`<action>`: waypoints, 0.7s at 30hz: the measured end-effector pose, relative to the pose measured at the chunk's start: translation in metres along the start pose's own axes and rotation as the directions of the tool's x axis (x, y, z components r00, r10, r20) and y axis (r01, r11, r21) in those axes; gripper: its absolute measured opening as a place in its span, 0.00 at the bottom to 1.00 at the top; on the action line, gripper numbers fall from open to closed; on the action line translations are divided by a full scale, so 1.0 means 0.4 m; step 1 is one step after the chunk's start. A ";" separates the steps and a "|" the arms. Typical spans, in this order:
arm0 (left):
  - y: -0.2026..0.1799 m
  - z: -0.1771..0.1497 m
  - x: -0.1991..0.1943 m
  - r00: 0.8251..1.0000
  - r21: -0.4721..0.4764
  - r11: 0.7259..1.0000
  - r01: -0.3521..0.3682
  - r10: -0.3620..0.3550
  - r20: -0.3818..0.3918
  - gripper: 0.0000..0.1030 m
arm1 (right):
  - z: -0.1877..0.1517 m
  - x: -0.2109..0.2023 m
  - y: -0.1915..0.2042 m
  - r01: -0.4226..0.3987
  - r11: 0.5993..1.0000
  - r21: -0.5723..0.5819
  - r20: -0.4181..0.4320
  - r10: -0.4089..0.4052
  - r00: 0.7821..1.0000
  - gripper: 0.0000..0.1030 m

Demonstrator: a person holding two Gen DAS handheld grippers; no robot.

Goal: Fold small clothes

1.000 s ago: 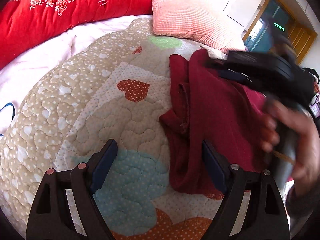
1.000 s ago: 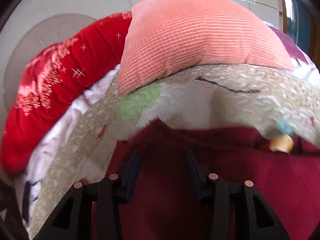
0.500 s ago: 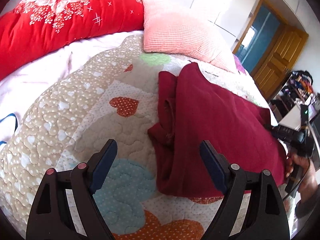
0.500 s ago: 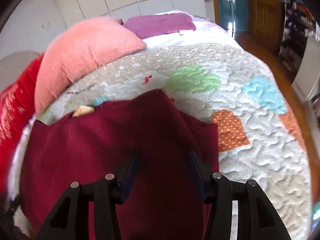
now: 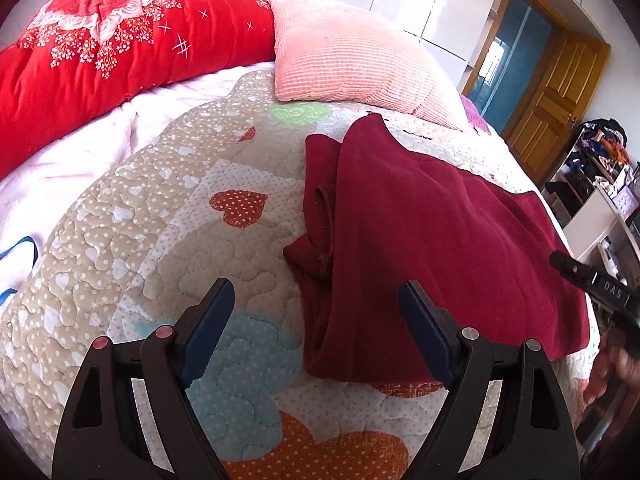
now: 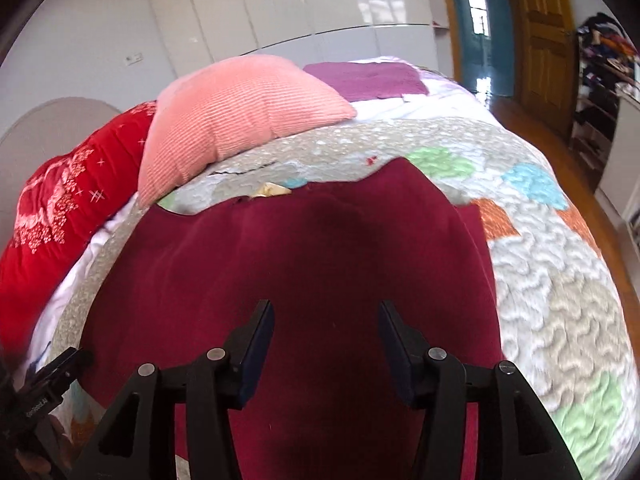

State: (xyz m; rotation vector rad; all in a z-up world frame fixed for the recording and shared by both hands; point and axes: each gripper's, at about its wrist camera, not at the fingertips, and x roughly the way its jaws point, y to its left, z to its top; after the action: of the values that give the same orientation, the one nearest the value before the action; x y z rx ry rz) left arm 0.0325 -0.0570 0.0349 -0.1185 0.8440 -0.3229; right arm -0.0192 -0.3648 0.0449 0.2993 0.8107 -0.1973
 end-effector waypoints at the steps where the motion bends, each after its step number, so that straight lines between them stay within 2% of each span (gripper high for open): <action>1: -0.003 -0.001 0.001 1.000 0.004 1.000 -0.003 0.003 -0.002 0.82 | -0.010 0.002 -0.004 0.005 1.000 0.016 -0.003 -0.005 1.000 0.57; 5: -0.009 -0.001 0.002 1.000 0.018 1.000 -0.011 0.011 0.001 0.82 | -0.043 0.011 -0.017 0.024 0.999 0.023 0.031 -0.024 0.999 0.59; 7: -0.011 0.002 -0.003 1.000 0.019 1.000 -0.004 0.004 0.010 0.82 | -0.041 0.012 -0.005 0.041 0.999 -0.019 0.020 -0.041 0.999 0.59; 9: -0.016 0.004 -0.007 1.000 0.022 1.000 0.010 -0.010 0.017 0.82 | -0.033 0.002 -0.007 0.020 1.000 -0.018 0.006 -0.020 1.000 0.59; 11: -0.020 0.005 -0.008 0.999 0.031 0.999 0.024 -0.024 0.022 0.82 | -0.023 -0.021 -0.026 -0.001 1.000 0.013 0.033 0.001 0.999 0.59; 15: -0.025 0.006 -0.014 0.998 0.029 0.998 0.054 -0.055 0.026 0.82 | -0.002 -0.035 -0.077 0.082 0.995 0.058 0.096 -0.087 0.992 0.63; 21: -0.028 0.011 -0.020 0.994 0.011 0.995 0.096 -0.097 0.052 0.82 | 0.080 0.005 -0.138 0.031 0.988 0.153 0.122 -0.050 0.991 0.62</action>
State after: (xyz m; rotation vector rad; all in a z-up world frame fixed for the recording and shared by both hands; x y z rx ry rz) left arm 0.0283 -0.0652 0.0463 -0.1600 0.7863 -0.4123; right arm -0.0118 -0.4277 0.0541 0.4089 0.6789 -0.3139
